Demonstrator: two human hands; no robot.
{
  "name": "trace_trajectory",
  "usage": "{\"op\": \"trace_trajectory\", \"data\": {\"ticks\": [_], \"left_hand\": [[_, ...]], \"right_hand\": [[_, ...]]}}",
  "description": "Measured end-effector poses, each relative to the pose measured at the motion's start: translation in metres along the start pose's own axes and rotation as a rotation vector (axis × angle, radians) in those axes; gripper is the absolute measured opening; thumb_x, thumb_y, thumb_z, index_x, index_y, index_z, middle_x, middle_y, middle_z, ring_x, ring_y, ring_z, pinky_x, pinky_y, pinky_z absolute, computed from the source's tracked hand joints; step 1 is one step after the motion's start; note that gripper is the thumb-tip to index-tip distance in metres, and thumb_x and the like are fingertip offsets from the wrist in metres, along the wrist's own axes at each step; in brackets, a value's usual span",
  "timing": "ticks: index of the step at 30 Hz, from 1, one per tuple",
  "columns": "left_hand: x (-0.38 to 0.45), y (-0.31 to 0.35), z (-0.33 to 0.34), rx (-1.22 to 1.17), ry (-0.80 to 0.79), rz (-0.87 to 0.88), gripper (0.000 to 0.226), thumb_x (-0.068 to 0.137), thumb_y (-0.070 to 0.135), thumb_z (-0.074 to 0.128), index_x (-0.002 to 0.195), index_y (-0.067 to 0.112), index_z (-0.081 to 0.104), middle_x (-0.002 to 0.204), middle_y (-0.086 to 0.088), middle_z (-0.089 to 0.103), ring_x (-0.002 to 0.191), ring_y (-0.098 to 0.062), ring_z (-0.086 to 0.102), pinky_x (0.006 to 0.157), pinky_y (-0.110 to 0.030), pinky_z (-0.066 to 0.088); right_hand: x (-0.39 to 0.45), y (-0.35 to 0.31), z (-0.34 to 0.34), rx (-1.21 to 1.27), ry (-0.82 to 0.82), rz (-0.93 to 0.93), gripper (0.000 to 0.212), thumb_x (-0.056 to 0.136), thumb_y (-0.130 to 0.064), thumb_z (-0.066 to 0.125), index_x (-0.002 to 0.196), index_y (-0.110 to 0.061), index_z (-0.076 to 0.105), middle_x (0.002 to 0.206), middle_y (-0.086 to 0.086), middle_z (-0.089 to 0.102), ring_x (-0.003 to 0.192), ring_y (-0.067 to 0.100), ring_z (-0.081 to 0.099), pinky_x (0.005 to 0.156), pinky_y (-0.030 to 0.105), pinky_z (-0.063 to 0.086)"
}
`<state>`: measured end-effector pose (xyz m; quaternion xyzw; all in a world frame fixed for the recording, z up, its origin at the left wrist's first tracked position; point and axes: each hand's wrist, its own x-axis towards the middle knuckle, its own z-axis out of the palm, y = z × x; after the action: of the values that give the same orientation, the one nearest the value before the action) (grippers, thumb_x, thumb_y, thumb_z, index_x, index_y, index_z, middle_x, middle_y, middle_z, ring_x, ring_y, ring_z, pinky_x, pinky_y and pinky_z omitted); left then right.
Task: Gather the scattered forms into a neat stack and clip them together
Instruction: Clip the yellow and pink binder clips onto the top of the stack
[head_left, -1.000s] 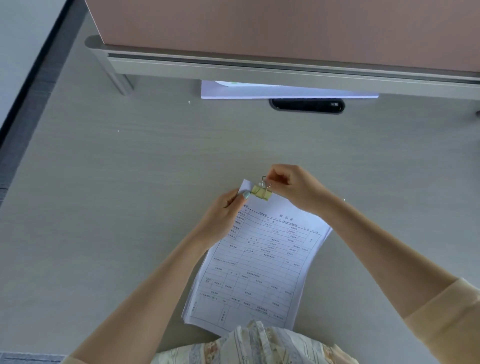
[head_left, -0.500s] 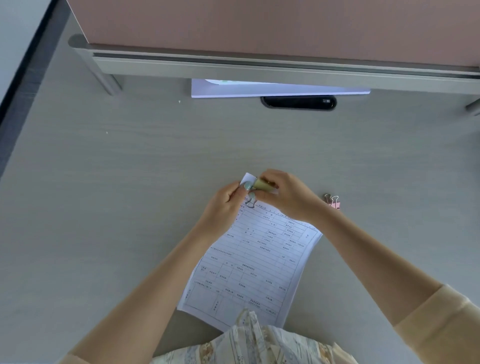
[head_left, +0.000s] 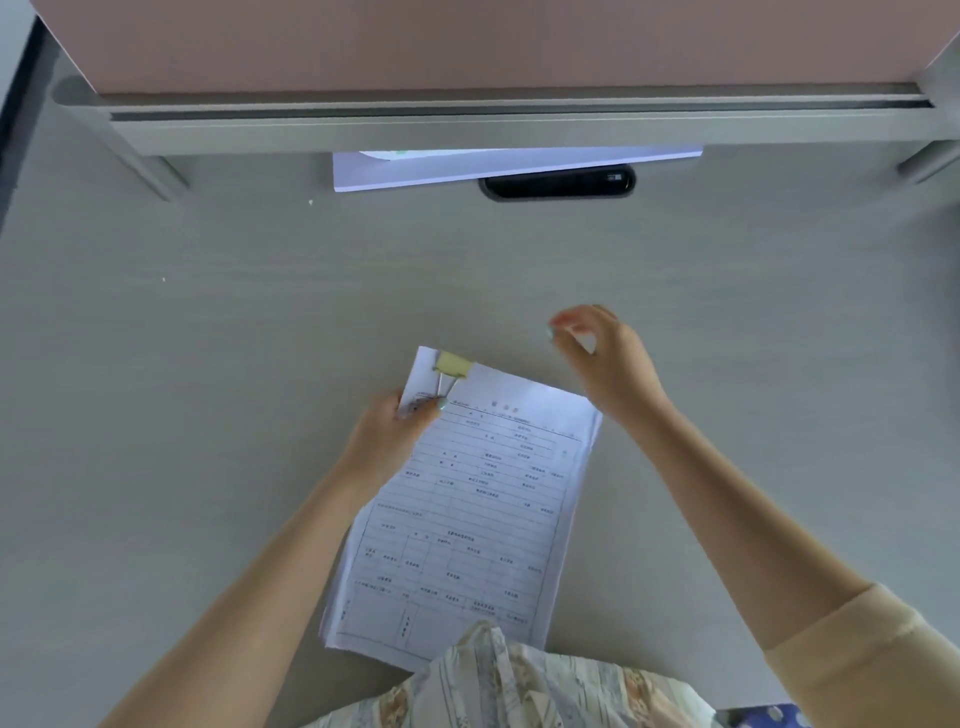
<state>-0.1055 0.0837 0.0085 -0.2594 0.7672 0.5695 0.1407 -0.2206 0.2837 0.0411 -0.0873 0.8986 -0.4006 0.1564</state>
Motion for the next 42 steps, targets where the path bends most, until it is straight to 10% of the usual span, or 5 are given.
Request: {"op": "trace_trajectory", "data": {"ticks": [5, 11, 18, 28, 42], "left_hand": [[0.013, -0.008, -0.003, 0.017, 0.165, -0.181, 0.016, 0.087, 0.026, 0.053, 0.076, 0.016, 0.046, 0.065, -0.005, 0.028, 0.050, -0.014, 0.022, 0.042, -0.021, 0.020], [0.021, -0.010, 0.005, 0.043, 0.288, -0.252, 0.012, 0.084, 0.020, 0.053, 0.084, 0.010, 0.046, 0.071, -0.002, 0.043, 0.060, -0.018, 0.037, 0.051, -0.027, 0.029], [0.022, 0.010, 0.025, 0.327, 0.500, 0.017, 0.041, 0.086, 0.016, 0.054, 0.125, 0.011, 0.046, 0.133, -0.007, 0.046, 0.120, -0.029, 0.041, 0.097, -0.039, 0.035], [0.018, 0.052, 0.073, 0.061, -0.297, 0.020, 0.025, 0.095, 0.039, 0.041, 0.092, 0.022, 0.059, 0.094, 0.005, 0.063, 0.082, -0.010, 0.060, 0.075, -0.026, 0.045], [0.027, 0.052, 0.049, -0.016, -0.454, 0.046, 0.027, 0.098, 0.035, 0.036, 0.089, 0.024, 0.059, 0.080, 0.008, 0.064, 0.074, -0.003, 0.061, 0.080, -0.026, 0.047]], "right_hand": [[0.001, 0.070, -0.019, -0.358, 0.070, 0.272, 0.033, 0.086, -0.021, 0.052, 0.118, -0.019, 0.060, 0.131, 0.005, 0.050, 0.120, 0.031, 0.042, 0.095, 0.037, 0.034], [-0.017, 0.092, -0.014, -0.193, 0.129, 0.283, 0.008, 0.081, -0.018, 0.060, 0.077, -0.014, 0.065, 0.094, 0.005, 0.060, 0.084, 0.026, 0.058, 0.055, 0.027, 0.035], [-0.015, 0.089, -0.008, -0.138, 0.150, 0.227, 0.033, 0.082, -0.026, 0.064, 0.058, -0.014, 0.044, 0.072, -0.001, 0.050, 0.062, 0.020, 0.047, 0.050, 0.029, 0.031], [-0.010, 0.029, 0.021, 0.337, -0.041, 0.221, 0.034, 0.083, -0.026, 0.062, 0.056, -0.008, 0.053, 0.042, -0.014, 0.060, 0.041, 0.002, 0.053, 0.044, 0.012, 0.035], [-0.002, 0.029, 0.009, 0.503, -0.582, 0.296, 0.049, 0.086, -0.056, 0.041, 0.066, -0.013, 0.056, 0.064, -0.001, 0.038, 0.051, 0.009, 0.034, 0.057, 0.024, 0.032]]}}
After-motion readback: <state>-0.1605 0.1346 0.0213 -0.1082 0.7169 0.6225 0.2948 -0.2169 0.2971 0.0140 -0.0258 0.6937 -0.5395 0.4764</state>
